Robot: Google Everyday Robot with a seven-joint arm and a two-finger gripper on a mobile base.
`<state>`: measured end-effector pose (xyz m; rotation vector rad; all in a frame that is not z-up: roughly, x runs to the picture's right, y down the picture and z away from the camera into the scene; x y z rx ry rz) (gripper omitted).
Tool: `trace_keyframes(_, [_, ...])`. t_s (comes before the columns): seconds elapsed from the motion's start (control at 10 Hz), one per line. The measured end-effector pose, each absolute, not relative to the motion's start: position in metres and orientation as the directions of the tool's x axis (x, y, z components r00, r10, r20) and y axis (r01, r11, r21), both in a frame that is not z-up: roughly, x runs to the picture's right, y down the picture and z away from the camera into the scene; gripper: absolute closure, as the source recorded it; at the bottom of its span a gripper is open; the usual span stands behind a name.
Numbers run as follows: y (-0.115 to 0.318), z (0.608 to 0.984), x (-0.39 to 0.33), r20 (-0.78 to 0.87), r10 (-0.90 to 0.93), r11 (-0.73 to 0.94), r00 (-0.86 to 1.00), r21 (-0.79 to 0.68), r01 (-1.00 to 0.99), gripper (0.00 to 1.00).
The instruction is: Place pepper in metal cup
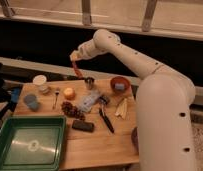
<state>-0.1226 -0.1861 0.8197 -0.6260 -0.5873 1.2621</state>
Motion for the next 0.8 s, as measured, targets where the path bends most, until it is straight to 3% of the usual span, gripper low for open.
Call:
trace_keyframes(0.2, [-0.1878,0.8366,-0.1169,0.059,0.980,0.172,0.189,-0.722,-0.670,1.00])
trace_keyframes(0.8, [-0.1869,0.8378,-0.1181,0.057,0.981,0.169,0.186,-0.725,-0.667,1.00])
